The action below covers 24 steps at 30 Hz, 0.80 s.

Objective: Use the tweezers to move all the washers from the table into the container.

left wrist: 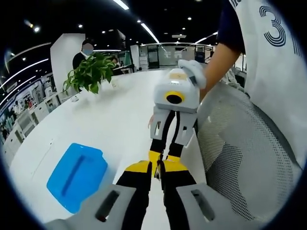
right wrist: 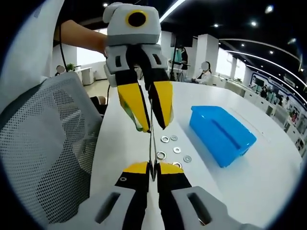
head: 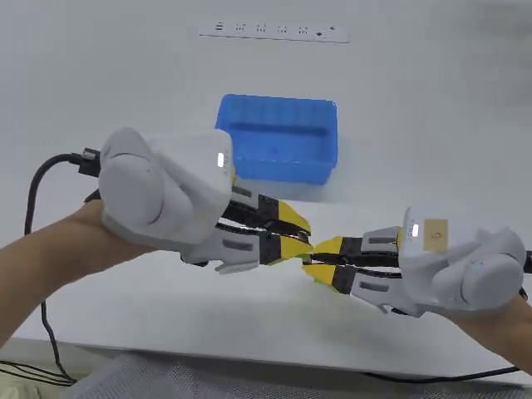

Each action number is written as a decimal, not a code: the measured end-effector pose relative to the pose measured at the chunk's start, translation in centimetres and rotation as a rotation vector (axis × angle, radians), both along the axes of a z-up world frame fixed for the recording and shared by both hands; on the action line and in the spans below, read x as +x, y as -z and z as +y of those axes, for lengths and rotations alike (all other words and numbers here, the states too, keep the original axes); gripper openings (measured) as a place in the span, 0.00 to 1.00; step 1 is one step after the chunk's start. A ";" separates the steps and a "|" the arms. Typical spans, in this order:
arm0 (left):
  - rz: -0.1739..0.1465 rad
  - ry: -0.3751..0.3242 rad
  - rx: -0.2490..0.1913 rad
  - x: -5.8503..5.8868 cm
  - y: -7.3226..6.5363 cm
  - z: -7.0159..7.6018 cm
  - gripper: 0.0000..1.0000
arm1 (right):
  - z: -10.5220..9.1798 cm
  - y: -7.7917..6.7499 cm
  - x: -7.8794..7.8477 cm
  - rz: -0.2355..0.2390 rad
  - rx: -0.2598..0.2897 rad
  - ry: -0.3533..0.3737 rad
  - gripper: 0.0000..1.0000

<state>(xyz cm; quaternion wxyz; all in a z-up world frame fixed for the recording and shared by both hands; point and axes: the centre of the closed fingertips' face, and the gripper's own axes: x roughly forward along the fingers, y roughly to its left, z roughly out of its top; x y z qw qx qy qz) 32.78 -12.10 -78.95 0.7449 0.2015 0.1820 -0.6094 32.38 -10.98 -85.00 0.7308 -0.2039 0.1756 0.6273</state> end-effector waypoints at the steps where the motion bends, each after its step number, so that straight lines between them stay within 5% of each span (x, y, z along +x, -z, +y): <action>1: 0.011 0.002 -0.006 -0.1 0.0 0.0 0.12 | 0.0 0.0 0.0 0.004 0.002 0.001 0.06; 9: 0.008 0.044 -0.037 -0.7 -0.4 -0.8 0.07 | 0.0 -0.1 0.0 0.009 0.004 -0.002 0.06; 14: -0.021 0.073 -0.038 -1.3 -0.8 -1.3 0.06 | 0.3 -0.3 -0.3 0.009 0.005 -0.009 0.07; 17: -0.031 0.054 -0.082 -1.5 -1.7 -1.2 0.06 | 1.7 -1.2 -0.4 -0.004 0.034 -0.022 0.07; 24: -0.009 0.007 -0.080 -1.8 -0.6 0.1 0.05 | 2.2 0.0 -0.9 -0.011 -0.018 -0.066 0.07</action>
